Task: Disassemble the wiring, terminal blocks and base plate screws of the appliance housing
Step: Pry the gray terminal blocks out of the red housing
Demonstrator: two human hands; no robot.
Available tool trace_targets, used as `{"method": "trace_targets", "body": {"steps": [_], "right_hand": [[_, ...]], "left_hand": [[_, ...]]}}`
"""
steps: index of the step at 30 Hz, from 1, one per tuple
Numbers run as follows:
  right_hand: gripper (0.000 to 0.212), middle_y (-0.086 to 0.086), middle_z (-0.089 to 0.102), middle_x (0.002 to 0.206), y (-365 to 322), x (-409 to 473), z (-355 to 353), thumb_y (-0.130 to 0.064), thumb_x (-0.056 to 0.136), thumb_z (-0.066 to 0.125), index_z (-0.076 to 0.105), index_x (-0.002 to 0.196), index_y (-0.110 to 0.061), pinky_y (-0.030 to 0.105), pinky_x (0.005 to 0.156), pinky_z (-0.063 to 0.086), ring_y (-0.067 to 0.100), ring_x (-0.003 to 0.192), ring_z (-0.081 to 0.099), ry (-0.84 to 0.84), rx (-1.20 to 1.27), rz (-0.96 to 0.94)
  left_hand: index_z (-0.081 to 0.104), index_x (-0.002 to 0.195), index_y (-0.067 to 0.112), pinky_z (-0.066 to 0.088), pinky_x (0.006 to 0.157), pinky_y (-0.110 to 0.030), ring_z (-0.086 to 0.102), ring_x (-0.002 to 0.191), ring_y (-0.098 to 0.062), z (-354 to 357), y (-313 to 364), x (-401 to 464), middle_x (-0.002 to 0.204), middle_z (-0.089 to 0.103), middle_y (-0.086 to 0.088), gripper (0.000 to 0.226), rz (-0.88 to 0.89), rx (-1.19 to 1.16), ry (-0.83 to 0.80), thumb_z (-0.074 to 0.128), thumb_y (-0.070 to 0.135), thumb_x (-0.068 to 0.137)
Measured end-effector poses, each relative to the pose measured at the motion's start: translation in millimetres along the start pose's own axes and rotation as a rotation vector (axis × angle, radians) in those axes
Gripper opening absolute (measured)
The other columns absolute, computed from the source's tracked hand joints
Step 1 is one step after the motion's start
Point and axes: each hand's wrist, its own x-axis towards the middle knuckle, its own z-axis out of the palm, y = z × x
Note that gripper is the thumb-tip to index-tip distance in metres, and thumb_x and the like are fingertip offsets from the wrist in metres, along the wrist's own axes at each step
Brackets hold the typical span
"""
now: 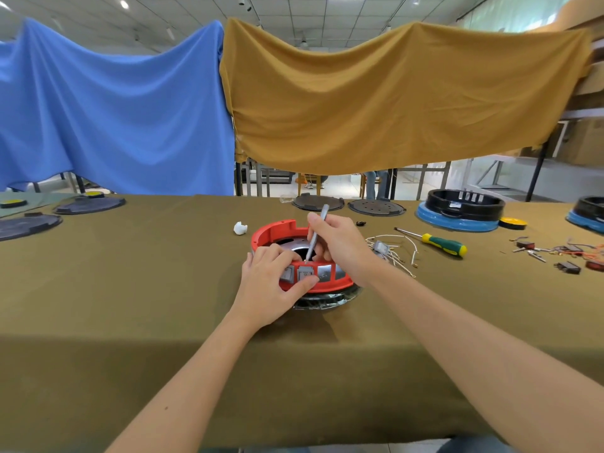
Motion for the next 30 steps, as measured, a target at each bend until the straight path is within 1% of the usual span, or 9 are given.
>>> {"method": "trace_targets", "body": {"steps": [3,6,8,10,14,19,23,27,30], "right_hand": [[0.034,-0.007,0.059,0.058,-2.2,-5.4,3.4,-0.028,0.105,0.049,0.061,0.084,-0.005,0.017,0.055,0.045,0.005,0.053,0.055,-0.061,-0.003,-0.160],[0.034,0.001,0.064,0.068,-5.7,-4.4,8.2,-0.032,0.104,0.051,0.063,0.084,-0.006,0.026,0.058,0.051,0.009,0.060,0.058,-0.127,-0.219,-0.243],[0.034,0.003,0.065,0.072,-2.6,-4.8,7.8,-0.036,0.103,0.052,0.064,0.085,-0.009,0.031,0.063,0.051,0.014,0.063,0.060,-0.167,-0.425,-0.283],[0.033,-0.005,0.062,0.070,0.7,-5.6,4.8,-0.038,0.103,0.051,0.064,0.084,-0.013,0.026,0.061,0.049,0.007,0.062,0.058,-0.152,-0.483,-0.312],[0.031,-0.012,0.057,0.065,-2.2,-2.5,1.8,-0.037,0.103,0.053,0.059,0.075,-0.025,0.013,0.054,0.041,-0.004,0.057,0.053,-0.113,-0.464,-0.315],[0.034,-0.008,0.059,0.067,-4.3,0.3,3.5,-0.039,0.102,0.052,0.062,0.081,-0.015,0.015,0.053,0.042,-0.001,0.056,0.053,-0.112,-0.503,-0.283],[0.041,0.009,0.070,0.077,-13.5,6.9,6.0,-0.037,0.102,0.052,0.064,0.088,-0.001,0.032,0.060,0.053,0.011,0.061,0.059,-0.180,-0.537,-0.215],[0.038,0.004,0.067,0.069,-13.9,8.2,9.2,-0.036,0.103,0.052,0.063,0.086,-0.003,0.026,0.055,0.050,0.009,0.055,0.056,-0.208,-0.557,-0.199],[0.038,-0.003,0.059,0.060,-15.9,11.9,11.1,-0.033,0.103,0.051,0.058,0.076,-0.007,0.022,0.049,0.043,0.006,0.048,0.049,-0.225,-0.567,-0.171]], "left_hand": [[0.059,0.099,0.030,0.037,0.099,-0.053,0.037,0.098,-0.006,-0.1,1.0,0.1,0.092,0.043,0.021,0.046,0.000,-0.007,0.009,0.047,0.070,0.080],[0.054,0.099,0.036,0.039,0.098,-0.053,0.041,0.096,-0.007,-0.3,0.8,1.2,0.090,0.044,0.024,0.035,0.010,-0.031,0.019,0.055,0.066,0.082],[0.056,0.108,0.033,0.039,0.100,-0.054,0.044,0.100,-0.008,0.8,-0.9,1.2,0.097,0.052,0.020,0.039,0.007,-0.046,0.016,0.058,0.063,0.083],[0.057,0.114,0.030,0.038,0.101,-0.054,0.044,0.102,-0.007,1.5,-2.1,1.6,0.102,0.055,0.018,0.045,-0.002,-0.054,0.016,0.059,0.063,0.084],[0.052,0.102,0.037,0.040,0.098,-0.054,0.042,0.096,-0.004,1.3,-1.3,1.6,0.096,0.052,0.021,0.037,-0.011,-0.060,0.028,0.057,0.067,0.081],[0.048,0.102,0.041,0.040,0.099,-0.055,0.042,0.097,-0.002,1.4,-1.6,1.3,0.096,0.051,0.023,0.035,-0.013,-0.055,0.026,0.058,0.067,0.081],[0.053,0.099,0.036,0.042,0.096,-0.052,0.043,0.094,-0.003,1.0,-0.2,2.0,0.093,0.051,0.024,0.041,-0.014,-0.044,0.023,0.053,0.071,0.079],[0.057,0.101,0.032,0.043,0.095,-0.051,0.046,0.095,-0.006,0.7,-0.9,1.8,0.095,0.056,0.019,0.045,-0.012,-0.047,0.022,0.052,0.072,0.079],[0.056,0.100,0.033,0.043,0.095,-0.051,0.046,0.096,-0.006,0.2,-0.2,1.2,0.096,0.057,0.018,0.042,-0.014,-0.058,0.020,0.056,0.069,0.079]]}}
